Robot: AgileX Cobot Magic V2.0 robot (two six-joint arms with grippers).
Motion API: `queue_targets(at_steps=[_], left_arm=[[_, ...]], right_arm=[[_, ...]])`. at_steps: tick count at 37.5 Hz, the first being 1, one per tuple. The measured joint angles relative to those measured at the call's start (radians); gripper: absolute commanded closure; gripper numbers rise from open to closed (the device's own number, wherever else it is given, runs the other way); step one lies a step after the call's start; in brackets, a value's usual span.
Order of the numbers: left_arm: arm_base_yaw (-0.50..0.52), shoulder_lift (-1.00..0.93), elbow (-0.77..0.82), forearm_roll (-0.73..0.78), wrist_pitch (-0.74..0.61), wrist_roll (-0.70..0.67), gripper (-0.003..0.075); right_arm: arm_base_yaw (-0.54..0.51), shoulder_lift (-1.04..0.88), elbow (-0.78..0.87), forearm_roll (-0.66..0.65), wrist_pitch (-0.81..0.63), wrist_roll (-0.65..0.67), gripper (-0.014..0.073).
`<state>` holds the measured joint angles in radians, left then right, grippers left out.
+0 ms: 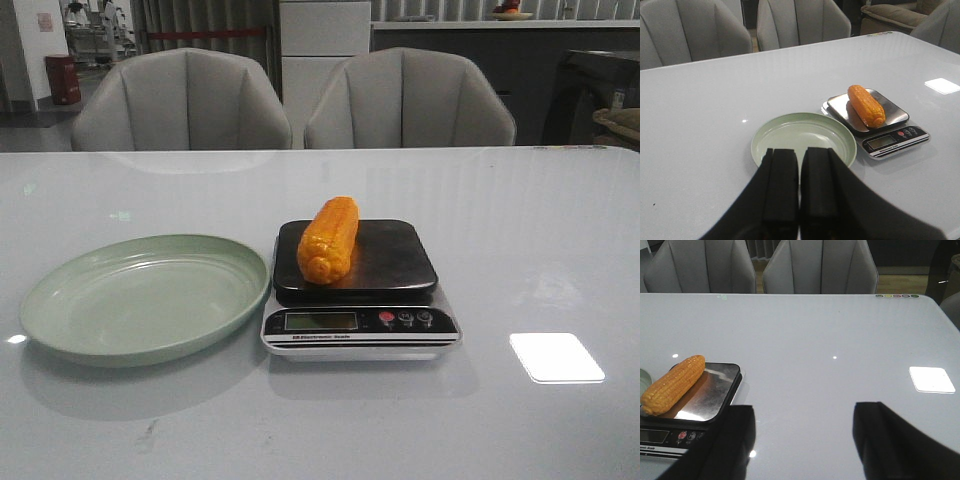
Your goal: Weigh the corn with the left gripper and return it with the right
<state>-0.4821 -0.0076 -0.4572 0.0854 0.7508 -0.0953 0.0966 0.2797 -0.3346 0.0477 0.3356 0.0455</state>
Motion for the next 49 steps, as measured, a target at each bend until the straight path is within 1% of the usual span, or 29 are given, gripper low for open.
queue_targets(at_steps=[3, 9, 13, 16, 24, 36, 40, 42, 45, 49], left_arm=[[0.000, 0.000, 0.000, 0.000, 0.000, 0.000, 0.0606], [0.000, 0.000, 0.000, 0.000, 0.000, 0.000, 0.0606], [0.000, 0.000, 0.000, 0.000, 0.000, 0.000, 0.0606], [0.000, 0.000, 0.000, 0.000, 0.000, 0.000, 0.0606], [0.000, 0.000, 0.000, 0.000, 0.000, 0.000, 0.0606], [0.000, 0.000, 0.000, 0.000, 0.000, 0.000, 0.0606], [0.000, 0.000, 0.000, 0.000, 0.000, 0.000, 0.0606], [0.000, 0.000, 0.000, 0.000, 0.000, 0.000, 0.0606], [0.000, 0.000, 0.000, 0.000, 0.000, 0.000, 0.0606], [0.000, 0.000, 0.000, 0.000, 0.000, 0.000, 0.0606]], right_arm=[[0.028, 0.025, -0.015, 0.016, 0.000, 0.000, 0.0019], [0.125, 0.133, -0.078, 0.083, 0.034, 0.000, 0.0027], [0.173, 0.260, -0.158, 0.170, 0.080, 0.000, 0.0027], [0.197, 0.362, -0.233, 0.205, 0.113, 0.000, 0.0040], [0.251, 0.582, -0.430, 0.221, 0.156, 0.000, 0.0107], [0.418, 0.880, -0.715, 0.223, 0.241, 0.034, 0.0109], [0.461, 0.994, -0.818, 0.196, 0.297, 0.079, 0.0109], [0.482, 1.050, -0.871, 0.157, 0.331, 0.114, 0.0109], [0.519, 1.138, -0.963, 0.057, 0.395, 0.198, 0.0109], [0.577, 1.257, -1.096, -0.126, 0.497, 0.365, 0.0109]])
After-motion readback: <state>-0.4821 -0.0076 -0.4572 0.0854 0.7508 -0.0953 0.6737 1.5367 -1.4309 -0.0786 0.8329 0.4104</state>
